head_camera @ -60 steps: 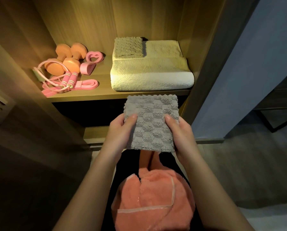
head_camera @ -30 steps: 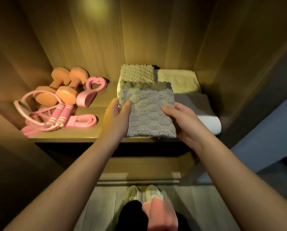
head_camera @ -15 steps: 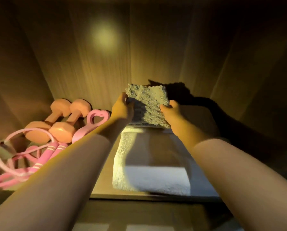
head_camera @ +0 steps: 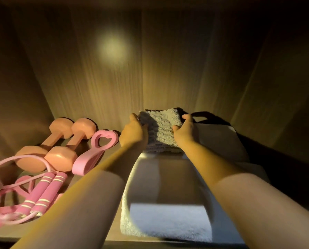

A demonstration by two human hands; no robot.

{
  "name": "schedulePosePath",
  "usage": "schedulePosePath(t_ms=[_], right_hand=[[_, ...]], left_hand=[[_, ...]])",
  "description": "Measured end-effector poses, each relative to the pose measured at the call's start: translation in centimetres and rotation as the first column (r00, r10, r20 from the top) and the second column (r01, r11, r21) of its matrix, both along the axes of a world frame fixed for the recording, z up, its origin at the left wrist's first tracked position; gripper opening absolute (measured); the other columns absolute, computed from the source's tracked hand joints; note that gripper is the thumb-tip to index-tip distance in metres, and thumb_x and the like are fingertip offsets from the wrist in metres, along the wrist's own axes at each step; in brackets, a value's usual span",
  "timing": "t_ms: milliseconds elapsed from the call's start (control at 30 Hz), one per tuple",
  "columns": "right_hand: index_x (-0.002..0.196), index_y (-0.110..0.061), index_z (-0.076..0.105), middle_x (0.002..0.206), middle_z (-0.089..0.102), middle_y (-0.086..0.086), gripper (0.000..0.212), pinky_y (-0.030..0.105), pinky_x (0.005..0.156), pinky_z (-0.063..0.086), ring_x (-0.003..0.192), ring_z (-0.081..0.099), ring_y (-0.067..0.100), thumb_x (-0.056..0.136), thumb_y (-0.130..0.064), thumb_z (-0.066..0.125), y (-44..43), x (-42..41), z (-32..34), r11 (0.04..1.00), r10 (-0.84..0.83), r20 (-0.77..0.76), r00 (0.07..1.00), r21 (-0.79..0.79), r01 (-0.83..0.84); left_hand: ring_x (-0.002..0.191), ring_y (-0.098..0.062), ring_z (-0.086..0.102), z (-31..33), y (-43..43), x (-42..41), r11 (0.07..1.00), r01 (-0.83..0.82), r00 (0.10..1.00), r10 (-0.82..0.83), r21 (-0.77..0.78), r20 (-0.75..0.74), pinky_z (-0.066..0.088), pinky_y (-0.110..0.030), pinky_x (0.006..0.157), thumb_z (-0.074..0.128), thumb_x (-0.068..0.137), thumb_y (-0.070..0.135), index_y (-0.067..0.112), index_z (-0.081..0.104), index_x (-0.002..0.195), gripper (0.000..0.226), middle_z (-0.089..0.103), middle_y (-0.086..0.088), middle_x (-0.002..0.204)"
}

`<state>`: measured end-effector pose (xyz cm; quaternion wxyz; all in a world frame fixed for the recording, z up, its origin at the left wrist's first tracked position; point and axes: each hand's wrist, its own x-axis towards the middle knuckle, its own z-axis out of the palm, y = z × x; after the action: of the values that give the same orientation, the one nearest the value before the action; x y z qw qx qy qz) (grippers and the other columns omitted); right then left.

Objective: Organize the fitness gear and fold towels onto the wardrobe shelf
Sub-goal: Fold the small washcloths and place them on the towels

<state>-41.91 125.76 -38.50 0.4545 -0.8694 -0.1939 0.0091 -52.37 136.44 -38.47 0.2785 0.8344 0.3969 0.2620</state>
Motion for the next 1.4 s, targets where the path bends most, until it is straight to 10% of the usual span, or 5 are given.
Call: schedulePosePath(t_ms=[133,367,900,1400], right_hand=[[0.142,-0.017,0.041,0.145,0.044,0.007,0.047,0.038,0.098,0.041,0.129,0.045,0.029,0.096,-0.018,0.048,-0.5,-0.2,1.0,0.982,0.141,0.46,0.876,-0.181,-0.063],[0.156,-0.017,0.001,0.163,-0.01,-0.001,0.057,0.047,0.118,-0.002,0.148,-0.013,0.014,0.105,-0.037,0.019,-0.5,0.6,-2.0,0.755,0.526,0.124,0.842,-0.523,-0.395],[0.155,-0.025,0.009,0.164,0.0,-0.003,0.058,0.048,0.12,-0.001,0.15,-0.004,0.015,0.103,-0.047,0.022,-5.0,-1.8,-0.3,0.885,0.34,0.195,0.92,-0.396,-0.243],[0.156,-0.028,0.006,0.163,-0.001,-0.004,0.062,0.046,0.119,0.001,0.149,-0.008,0.015,0.101,-0.051,0.025,-29.4,-24.2,-1.2,0.748,0.548,0.155,0.822,-0.531,-0.398]], left_hand=[[0.117,-0.035,0.05,0.9,-0.2,-0.7,0.916,0.105,0.992,-0.122,0.388,0.019,0.046,-0.047,0.091,0.045,0.097,0.026,0.009,0.039,0.141,0.047,0.046,-0.015,0.138],[0.15,-0.016,-0.001,-0.9,0.2,0.0,0.833,0.483,0.825,-0.329,0.27,-0.46,0.007,-0.047,0.121,0.024,0.104,0.039,0.024,0.011,0.156,0.056,0.001,-0.001,0.164],[0.15,-0.025,0.002,0.1,-2.7,-4.1,0.879,0.284,0.92,-0.138,0.383,-0.366,0.012,-0.051,0.119,0.023,0.101,0.047,0.022,0.005,0.156,0.062,0.002,-0.004,0.164],[0.15,-0.02,-0.006,-2.5,-26.1,-27.5,0.894,0.336,0.922,-0.247,0.296,-0.299,0.008,-0.047,0.121,0.029,0.1,0.043,0.022,0.019,0.154,0.059,0.006,-0.002,0.163]])
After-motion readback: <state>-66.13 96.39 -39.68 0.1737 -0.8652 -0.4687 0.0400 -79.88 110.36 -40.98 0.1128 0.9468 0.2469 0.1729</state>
